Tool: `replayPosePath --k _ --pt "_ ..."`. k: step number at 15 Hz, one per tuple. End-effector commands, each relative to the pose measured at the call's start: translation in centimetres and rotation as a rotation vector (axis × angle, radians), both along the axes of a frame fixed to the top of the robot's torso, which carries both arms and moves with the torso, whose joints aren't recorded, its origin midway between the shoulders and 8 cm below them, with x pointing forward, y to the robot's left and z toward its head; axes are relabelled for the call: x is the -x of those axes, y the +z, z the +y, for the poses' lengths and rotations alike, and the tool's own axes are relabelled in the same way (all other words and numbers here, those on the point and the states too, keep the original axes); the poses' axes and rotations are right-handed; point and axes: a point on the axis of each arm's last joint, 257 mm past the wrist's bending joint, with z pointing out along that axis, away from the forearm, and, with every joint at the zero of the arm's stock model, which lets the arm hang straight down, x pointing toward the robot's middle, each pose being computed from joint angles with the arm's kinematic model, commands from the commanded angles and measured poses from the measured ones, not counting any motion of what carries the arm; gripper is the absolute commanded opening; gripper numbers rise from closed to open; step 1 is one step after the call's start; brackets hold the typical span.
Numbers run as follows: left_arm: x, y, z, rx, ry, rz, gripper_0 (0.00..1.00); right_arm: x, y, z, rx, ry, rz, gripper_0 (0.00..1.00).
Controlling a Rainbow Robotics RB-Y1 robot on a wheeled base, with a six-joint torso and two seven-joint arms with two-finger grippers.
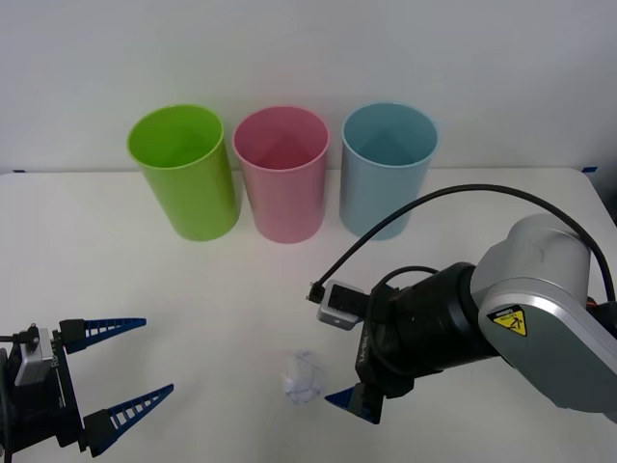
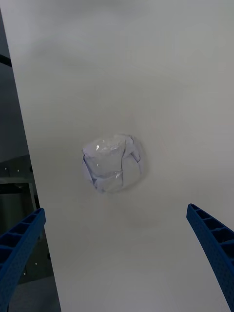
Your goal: Put cans in the blue bin and PET bottles in the pink bin and trash in the green bin.
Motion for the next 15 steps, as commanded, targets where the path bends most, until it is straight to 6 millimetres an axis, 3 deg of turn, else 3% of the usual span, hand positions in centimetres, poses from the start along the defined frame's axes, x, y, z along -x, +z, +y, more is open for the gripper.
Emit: replayPosePath --k 1,5,15 --pt "0.0 0.0 0.0 0.000 0.000 0.000 1.00 -0.3 -1.2 1.0 0.015 -0.008 0.009 1.00" --pt "0.0 0.0 0.0 0.000 0.000 0.000 1.00 -0.9 -2.8 2.6 0.029 -0.017 0.023 1.00" --pt "0.0 0.0 0.0 0.000 0.000 0.000 1.00 -1.4 -6.4 4.5 0.050 -0.023 0.024 1.00"
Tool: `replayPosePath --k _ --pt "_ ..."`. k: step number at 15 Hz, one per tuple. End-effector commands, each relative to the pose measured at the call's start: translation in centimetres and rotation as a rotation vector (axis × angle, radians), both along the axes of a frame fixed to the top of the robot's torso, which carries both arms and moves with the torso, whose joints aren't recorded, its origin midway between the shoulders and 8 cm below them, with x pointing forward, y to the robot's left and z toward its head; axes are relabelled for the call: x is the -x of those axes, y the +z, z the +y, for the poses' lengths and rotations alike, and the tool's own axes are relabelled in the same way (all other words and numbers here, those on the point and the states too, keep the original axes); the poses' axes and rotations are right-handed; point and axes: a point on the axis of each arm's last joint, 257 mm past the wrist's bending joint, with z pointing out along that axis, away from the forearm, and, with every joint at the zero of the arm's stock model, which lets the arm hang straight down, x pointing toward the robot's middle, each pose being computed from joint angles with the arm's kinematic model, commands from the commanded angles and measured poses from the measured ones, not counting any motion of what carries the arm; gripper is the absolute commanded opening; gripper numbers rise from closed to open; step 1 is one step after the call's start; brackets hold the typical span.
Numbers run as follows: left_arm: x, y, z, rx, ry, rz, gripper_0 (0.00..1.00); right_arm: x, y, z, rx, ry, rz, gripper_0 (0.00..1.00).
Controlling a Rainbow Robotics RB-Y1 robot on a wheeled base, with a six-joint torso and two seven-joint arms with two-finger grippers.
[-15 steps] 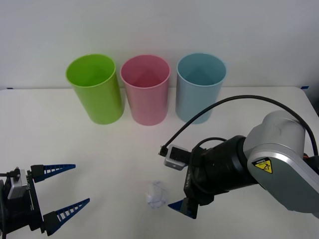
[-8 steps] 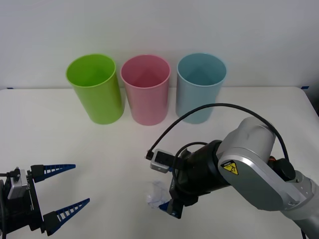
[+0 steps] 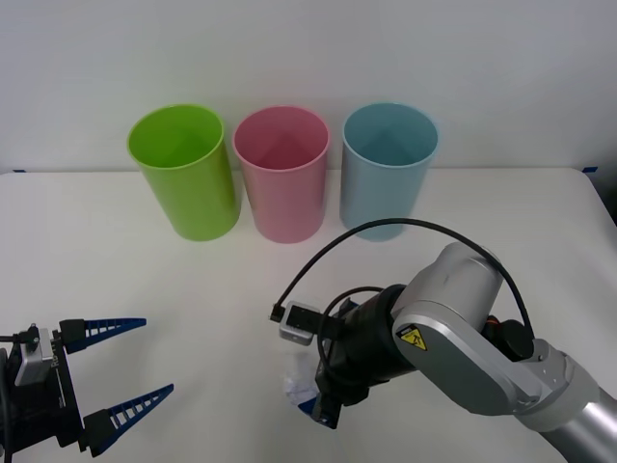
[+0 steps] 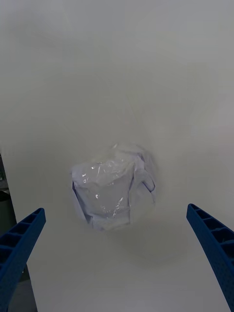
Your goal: Put cans in the blue bin and PET bottles in the pink bin and trash in the green bin.
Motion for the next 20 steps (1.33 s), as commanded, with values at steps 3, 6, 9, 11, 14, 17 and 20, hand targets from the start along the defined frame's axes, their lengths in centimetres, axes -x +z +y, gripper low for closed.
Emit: replayPosePath --k 3,6,9,11,14,17,20 --pt "0.0 0.0 0.0 0.000 0.000 0.000 1.00 -0.6 -1.4 1.6 -0.007 -0.005 -0.001 1.00" --pt "0.0 0.0 0.0 0.000 0.000 0.000 1.00 -1.1 -2.0 1.6 0.014 -0.010 -0.013 1.00" --pt "0.0 0.0 0.0 0.000 0.000 0.000 1.00 -1.4 -3.0 2.0 0.021 -0.009 -0.018 1.00" --pt "0.0 0.0 0.0 0.000 0.000 0.000 1.00 -1.3 -3.4 2.0 0.029 -0.009 -0.015 1.00" --pt "0.0 0.0 0.0 0.000 0.000 0.000 1.00 -1.0 -3.7 2.1 0.038 -0.005 -0.018 1.00" --pt "0.0 0.0 0.0 0.000 0.000 0.000 1.00 -0.8 -4.0 2.3 0.040 0.000 -0.021 1.00" --pt "0.0 0.0 0.0 0.000 0.000 0.000 1.00 -0.6 -4.2 2.5 0.043 0.000 -0.022 1.00"
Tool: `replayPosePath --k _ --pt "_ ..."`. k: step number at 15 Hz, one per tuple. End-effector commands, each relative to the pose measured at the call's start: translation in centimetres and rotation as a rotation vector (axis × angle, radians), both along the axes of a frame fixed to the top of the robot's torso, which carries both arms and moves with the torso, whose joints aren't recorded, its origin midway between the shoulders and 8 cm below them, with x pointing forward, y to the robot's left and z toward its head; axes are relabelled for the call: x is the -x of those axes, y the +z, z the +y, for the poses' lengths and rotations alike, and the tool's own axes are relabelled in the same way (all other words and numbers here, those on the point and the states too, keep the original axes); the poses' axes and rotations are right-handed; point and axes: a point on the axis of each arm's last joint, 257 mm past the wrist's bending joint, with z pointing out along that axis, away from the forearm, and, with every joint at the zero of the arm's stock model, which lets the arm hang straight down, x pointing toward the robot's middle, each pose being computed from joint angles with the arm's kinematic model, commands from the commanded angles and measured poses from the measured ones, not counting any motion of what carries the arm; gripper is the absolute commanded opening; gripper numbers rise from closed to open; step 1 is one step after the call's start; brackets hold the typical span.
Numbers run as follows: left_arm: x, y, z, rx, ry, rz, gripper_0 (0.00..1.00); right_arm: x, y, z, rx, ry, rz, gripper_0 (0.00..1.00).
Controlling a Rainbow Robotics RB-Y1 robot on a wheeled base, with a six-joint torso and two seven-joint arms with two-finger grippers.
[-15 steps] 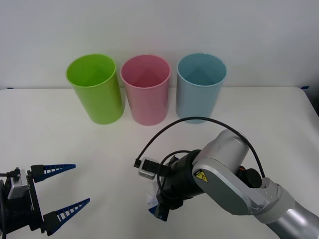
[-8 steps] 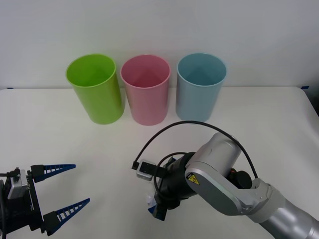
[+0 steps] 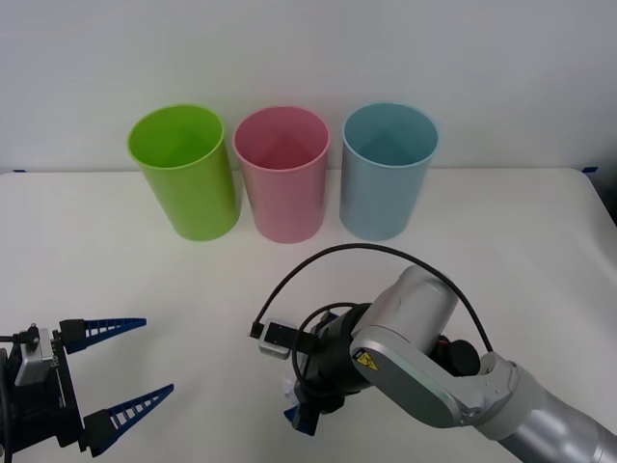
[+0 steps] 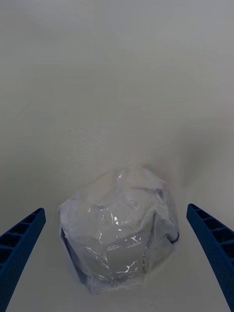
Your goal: Put cans in the blue bin and PET bottles in the pink bin and trash in the green bin.
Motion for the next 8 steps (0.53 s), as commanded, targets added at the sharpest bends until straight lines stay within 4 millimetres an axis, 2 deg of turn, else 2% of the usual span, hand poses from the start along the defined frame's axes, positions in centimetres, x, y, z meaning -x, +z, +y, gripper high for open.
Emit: replayPosePath --k 1,3,4,5,6,8 --pt "0.00 0.00 0.00 0.000 0.000 0.000 1.00 0.03 -0.12 -0.05 0.004 -0.002 -0.002 1.00" --pt "0.00 0.00 0.00 0.000 0.000 0.000 1.00 -0.13 -0.15 -0.13 0.009 -0.002 -0.010 1.00" --pt "0.00 0.00 0.00 0.000 0.000 0.000 1.00 -0.20 -0.12 -0.12 0.010 -0.002 -0.013 0.81" --pt "0.00 0.00 0.00 0.000 0.000 0.000 1.00 -0.35 -0.16 -0.29 0.014 -0.006 -0.018 0.26" --pt "0.00 0.00 0.00 0.000 0.000 0.000 1.00 -0.35 -0.21 -0.32 0.016 -0.005 -0.017 0.08" --pt "0.00 0.00 0.00 0.000 0.000 0.000 1.00 -0.46 -0.49 -0.07 0.009 -0.003 -0.021 0.00"
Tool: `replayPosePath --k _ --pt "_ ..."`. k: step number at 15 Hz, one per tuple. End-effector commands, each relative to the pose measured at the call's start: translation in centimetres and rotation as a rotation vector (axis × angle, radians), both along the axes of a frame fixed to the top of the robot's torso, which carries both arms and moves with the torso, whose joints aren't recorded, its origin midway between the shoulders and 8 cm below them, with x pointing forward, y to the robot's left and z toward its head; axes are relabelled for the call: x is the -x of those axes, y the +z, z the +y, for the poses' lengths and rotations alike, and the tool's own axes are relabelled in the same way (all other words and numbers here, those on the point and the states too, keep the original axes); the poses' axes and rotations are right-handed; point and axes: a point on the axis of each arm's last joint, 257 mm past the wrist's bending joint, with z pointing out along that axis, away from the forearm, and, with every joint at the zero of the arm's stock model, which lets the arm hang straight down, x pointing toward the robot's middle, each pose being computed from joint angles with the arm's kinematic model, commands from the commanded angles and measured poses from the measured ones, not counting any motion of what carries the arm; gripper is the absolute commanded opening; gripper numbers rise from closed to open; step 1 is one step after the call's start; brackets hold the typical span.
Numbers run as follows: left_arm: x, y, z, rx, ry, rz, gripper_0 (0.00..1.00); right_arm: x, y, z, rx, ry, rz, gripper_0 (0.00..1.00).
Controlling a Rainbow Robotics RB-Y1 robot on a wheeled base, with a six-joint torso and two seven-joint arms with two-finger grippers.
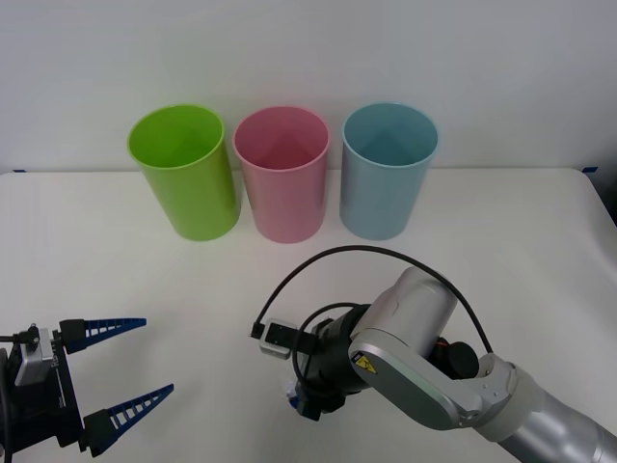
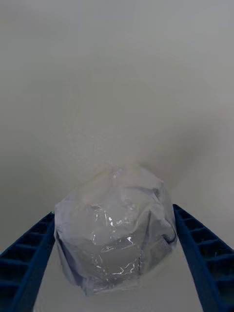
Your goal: Put cans in the blue bin and PET bottles in the pink bin and trash in the green bin.
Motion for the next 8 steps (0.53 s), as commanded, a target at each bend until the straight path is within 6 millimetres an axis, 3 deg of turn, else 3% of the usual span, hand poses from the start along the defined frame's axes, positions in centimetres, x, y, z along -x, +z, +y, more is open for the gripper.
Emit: replayPosePath --k 1,8 --pt "0.0 0.0 0.0 0.000 0.000 0.000 1.00 -0.2 -0.6 0.3 -0.007 0.008 -0.008 0.00" --pt "0.0 0.0 0.0 0.000 0.000 0.000 1.00 -1.2 -1.1 0.4 -0.014 0.032 -0.056 0.00"
